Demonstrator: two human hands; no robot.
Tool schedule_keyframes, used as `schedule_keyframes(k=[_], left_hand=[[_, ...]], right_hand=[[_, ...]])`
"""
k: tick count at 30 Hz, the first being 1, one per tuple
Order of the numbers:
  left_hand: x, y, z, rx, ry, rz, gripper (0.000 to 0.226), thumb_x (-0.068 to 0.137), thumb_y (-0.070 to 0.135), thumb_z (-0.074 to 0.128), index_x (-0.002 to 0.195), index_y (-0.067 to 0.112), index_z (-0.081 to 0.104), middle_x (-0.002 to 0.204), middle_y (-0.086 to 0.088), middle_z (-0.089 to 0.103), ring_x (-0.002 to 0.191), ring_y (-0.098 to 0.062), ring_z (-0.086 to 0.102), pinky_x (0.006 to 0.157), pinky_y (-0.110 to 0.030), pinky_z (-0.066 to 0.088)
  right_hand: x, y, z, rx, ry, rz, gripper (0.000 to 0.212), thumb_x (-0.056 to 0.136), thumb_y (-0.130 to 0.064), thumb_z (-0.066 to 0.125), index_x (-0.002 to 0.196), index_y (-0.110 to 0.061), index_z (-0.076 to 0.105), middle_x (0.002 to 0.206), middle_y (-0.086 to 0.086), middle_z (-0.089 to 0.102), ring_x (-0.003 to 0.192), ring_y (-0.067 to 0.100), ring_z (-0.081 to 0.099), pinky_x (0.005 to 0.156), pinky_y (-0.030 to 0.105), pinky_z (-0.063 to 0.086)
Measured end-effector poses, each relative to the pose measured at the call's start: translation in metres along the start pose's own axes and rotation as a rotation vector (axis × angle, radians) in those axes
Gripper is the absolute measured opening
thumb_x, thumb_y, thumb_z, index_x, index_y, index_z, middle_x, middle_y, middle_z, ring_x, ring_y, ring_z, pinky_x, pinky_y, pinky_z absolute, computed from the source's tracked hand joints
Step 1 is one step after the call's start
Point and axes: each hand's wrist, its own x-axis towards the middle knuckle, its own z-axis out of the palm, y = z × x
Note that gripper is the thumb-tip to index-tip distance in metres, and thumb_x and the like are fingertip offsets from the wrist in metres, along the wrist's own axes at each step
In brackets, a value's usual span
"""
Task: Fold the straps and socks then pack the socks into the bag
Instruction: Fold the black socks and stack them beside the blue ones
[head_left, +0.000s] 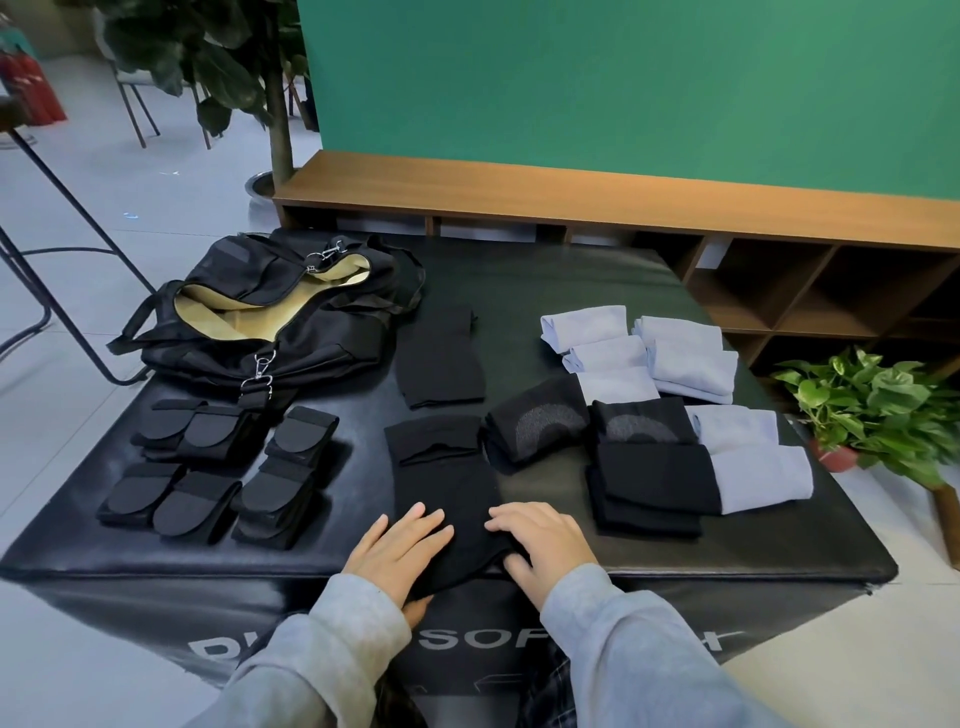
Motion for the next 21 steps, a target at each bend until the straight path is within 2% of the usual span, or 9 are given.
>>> schedule_keyframes(k=[2, 4, 6, 7, 12, 16, 18, 19, 21], left_hand=[[0.000, -0.003, 0.000, -0.048, 0.004, -0.004, 0.093, 0.040, 0.036, 0.084, 0.124, 0.029, 0.046, 0.133, 0.010, 0.047, 0.141, 0.000, 0.006, 0.111, -0.021, 0.006], [0.001, -0.005, -0.003, -0.104, 0.029, -0.030, 0.072, 0.056, 0.035, 0.070, 0.124, 0.031, 0.046, 0.128, 0.008, 0.057, 0.140, 0.004, 0.002, 0.111, -0.018, 0.007], [0.001, -0.006, -0.005, -0.163, 0.053, -0.068, 0.056, 0.066, 0.036, 0.049, 0.123, 0.033, 0.046, 0.125, 0.008, 0.059, 0.139, 0.008, 0.004, 0.112, -0.017, 0.006], [0.001, -0.006, -0.005, -0.182, 0.067, -0.075, 0.054, 0.068, 0.036, 0.045, 0.122, 0.033, 0.047, 0.125, 0.009, 0.059, 0.138, 0.009, 0.005, 0.112, -0.017, 0.006], [0.003, -0.005, 0.000, -0.302, 0.223, -0.106, 0.043, 0.072, 0.034, 0.049, 0.115, 0.033, 0.054, 0.121, 0.010, 0.059, 0.133, 0.015, 0.017, 0.111, -0.011, 0.007], [0.007, 0.002, -0.008, -0.448, 0.354, -0.229, 0.040, 0.075, 0.040, 0.048, 0.110, 0.032, 0.063, 0.109, 0.009, 0.063, 0.120, -0.004, 0.044, 0.101, 0.002, 0.012], [0.011, 0.007, -0.019, -0.514, 0.338, -0.357, 0.050, 0.076, 0.050, 0.042, 0.111, 0.024, 0.067, 0.103, 0.015, 0.058, 0.111, -0.005, 0.049, 0.090, 0.006, 0.020], [0.013, 0.008, -0.024, -0.539, 0.303, -0.420, 0.050, 0.079, 0.050, 0.044, 0.114, 0.022, 0.065, 0.099, 0.018, 0.054, 0.110, -0.007, 0.048, 0.085, 0.005, 0.024], [0.017, 0.006, -0.028, -0.587, 0.244, -0.530, 0.034, 0.090, 0.035, 0.054, 0.121, 0.023, 0.059, 0.097, 0.013, 0.049, 0.106, -0.011, 0.050, 0.081, -0.003, 0.029]], right_hand=[[0.001, 0.000, 0.001, 0.003, 0.012, 0.011, 0.042, 0.086, -0.012, 0.053, 0.125, -0.028, 0.056, 0.136, -0.020, 0.045, 0.130, 0.001, 0.033, 0.097, 0.015, 0.016], [0.001, 0.001, 0.001, 0.021, 0.031, 0.031, 0.038, 0.088, -0.012, 0.053, 0.122, -0.026, 0.058, 0.134, -0.020, 0.047, 0.128, 0.001, 0.035, 0.094, 0.014, 0.017], [0.002, 0.000, 0.001, 0.040, 0.047, 0.053, 0.032, 0.090, -0.014, 0.053, 0.120, -0.026, 0.060, 0.131, -0.020, 0.049, 0.126, 0.001, 0.037, 0.091, 0.013, 0.018], [0.002, 0.000, 0.002, 0.047, 0.057, 0.060, 0.029, 0.091, -0.015, 0.053, 0.118, -0.026, 0.061, 0.129, -0.020, 0.051, 0.125, 0.001, 0.038, 0.090, 0.012, 0.018], [0.004, -0.001, 0.004, 0.061, 0.098, 0.092, 0.022, 0.094, -0.024, 0.054, 0.114, -0.025, 0.063, 0.120, -0.019, 0.057, 0.117, 0.002, 0.044, 0.089, 0.014, 0.023], [0.007, -0.002, 0.001, 0.062, 0.101, 0.107, 0.020, 0.096, -0.029, 0.050, 0.109, -0.021, 0.062, 0.110, -0.015, 0.059, 0.109, 0.008, 0.046, 0.093, 0.021, 0.033], [0.011, -0.004, -0.001, 0.049, 0.085, 0.141, 0.019, 0.097, -0.032, 0.046, 0.102, -0.019, 0.060, 0.102, -0.013, 0.057, 0.104, 0.010, 0.045, 0.089, 0.023, 0.035], [0.012, -0.005, -0.002, 0.041, 0.081, 0.157, 0.018, 0.097, -0.033, 0.045, 0.096, -0.020, 0.056, 0.095, -0.016, 0.053, 0.099, 0.010, 0.044, 0.086, 0.023, 0.035], [0.015, -0.007, -0.004, 0.030, 0.073, 0.187, 0.016, 0.097, -0.035, 0.044, 0.087, -0.023, 0.047, 0.081, -0.019, 0.042, 0.091, 0.009, 0.040, 0.080, 0.023, 0.035]])
